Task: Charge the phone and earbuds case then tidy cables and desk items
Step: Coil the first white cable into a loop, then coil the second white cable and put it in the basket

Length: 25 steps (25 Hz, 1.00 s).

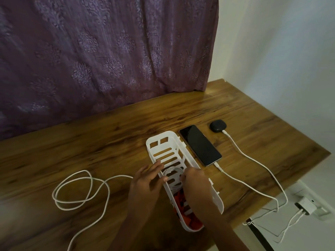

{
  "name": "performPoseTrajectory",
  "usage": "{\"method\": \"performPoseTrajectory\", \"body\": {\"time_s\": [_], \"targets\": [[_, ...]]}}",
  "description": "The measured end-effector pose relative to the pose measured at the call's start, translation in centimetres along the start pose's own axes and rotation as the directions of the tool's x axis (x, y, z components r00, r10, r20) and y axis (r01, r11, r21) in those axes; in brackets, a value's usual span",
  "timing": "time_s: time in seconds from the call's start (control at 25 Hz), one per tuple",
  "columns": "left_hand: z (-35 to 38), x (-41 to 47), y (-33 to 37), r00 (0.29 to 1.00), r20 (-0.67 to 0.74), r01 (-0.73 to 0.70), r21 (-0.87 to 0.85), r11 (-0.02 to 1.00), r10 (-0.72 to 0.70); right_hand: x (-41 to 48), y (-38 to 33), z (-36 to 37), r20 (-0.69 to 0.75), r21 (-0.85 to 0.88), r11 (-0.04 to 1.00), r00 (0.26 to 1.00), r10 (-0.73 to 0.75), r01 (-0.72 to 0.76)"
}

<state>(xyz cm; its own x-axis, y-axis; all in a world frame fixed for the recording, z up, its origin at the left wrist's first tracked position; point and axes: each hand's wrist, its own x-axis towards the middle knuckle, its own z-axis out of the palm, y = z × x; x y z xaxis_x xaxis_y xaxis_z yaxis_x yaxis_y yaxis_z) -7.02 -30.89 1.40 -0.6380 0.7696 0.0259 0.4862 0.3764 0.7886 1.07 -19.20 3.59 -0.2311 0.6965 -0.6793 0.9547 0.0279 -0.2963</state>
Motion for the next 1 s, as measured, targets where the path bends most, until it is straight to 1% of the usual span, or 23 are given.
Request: {"method": "performPoseTrajectory", "body": {"time_s": [0.08, 0.16, 0.2, 0.24, 0.28, 0.36, 0.44, 0.52, 0.6, 0.68, 0.88, 0.96, 1.0], "targets": [[0.0, 0.0, 0.0, 1.0, -0.001, -0.002, 0.002, 1.0, 0.002, -0.1, -0.2, -0.4, 0.057, 0.021, 0.998, 0.996, 0.064, -0.066], [0.0, -0.1, 0.1, 1.0, -0.003, -0.015, 0.006, 1.0, 0.016, -0.4, 0.2, -0.6, 0.081, 0.02, 0.997, 0.994, 0.072, -0.074], [-0.1, -0.1, 0.1, 1.0, -0.003, -0.02, 0.008, 1.0, 0.02, -0.6, 0.4, -0.3, 0.06, 0.039, 0.998, 0.997, 0.055, -0.057], [-0.1, -0.2, 0.1, 1.0, -0.003, -0.022, 0.007, 1.0, 0.022, -0.7, 0.8, 0.0, 0.012, 0.066, 0.998, 1.0, 0.0, -0.001], [0.0, -0.2, 0.0, 1.0, -0.002, -0.022, 0.007, 1.0, 0.022, -0.9, 1.0, 0.2, -0.042, 0.048, 0.995, 0.996, -0.083, 0.085], [0.0, -0.3, 0.0, 1.0, 0.001, -0.026, 0.014, 1.0, 0.026, -1.7, 1.3, 0.5, -0.109, -0.067, 0.974, 0.969, -0.221, 0.214], [-0.2, -0.4, 0.2, 0.999, 0.003, -0.039, 0.015, 0.999, 0.039, -2.4, 1.7, 0.8, -0.166, -0.107, 0.954, 0.941, -0.293, 0.279], [-0.4, -0.7, 0.3, 0.999, 0.007, -0.047, 0.014, 0.999, 0.046, -3.0, 2.0, 0.9, -0.232, -0.151, 0.941, 0.915, -0.33, 0.302], [-0.8, -1.1, 0.3, 0.999, 0.002, -0.05, 0.003, 0.999, 0.05, -3.4, 2.2, 1.3, -0.258, -0.215, 0.922, 0.892, -0.371, 0.322], [-1.2, -1.4, 0.2, 0.998, -0.011, -0.054, -0.02, 0.998, 0.054, -3.8, 2.2, 1.3, -0.285, -0.215, 0.931, 0.893, -0.349, 0.295], [-2.8, -2.6, -0.7, 0.998, -0.051, -0.05, -0.025, 0.998, 0.049, -4.5, 2.0, 1.6, -0.367, -0.243, 0.922, 0.851, -0.375, 0.302], [-3.8, -3.3, -1.6, 0.996, -0.068, -0.06, -0.021, 0.998, 0.058, -5.0, 1.9, 1.6, -0.418, -0.255, 0.918, 0.821, -0.389, 0.305], [-4.3, -3.6, -2.1, 0.994, -0.083, -0.067, -0.016, 0.998, 0.066, -5.5, 1.8, 1.4, -0.453, -0.267, 0.911, 0.793, -0.406, 0.313]]}}
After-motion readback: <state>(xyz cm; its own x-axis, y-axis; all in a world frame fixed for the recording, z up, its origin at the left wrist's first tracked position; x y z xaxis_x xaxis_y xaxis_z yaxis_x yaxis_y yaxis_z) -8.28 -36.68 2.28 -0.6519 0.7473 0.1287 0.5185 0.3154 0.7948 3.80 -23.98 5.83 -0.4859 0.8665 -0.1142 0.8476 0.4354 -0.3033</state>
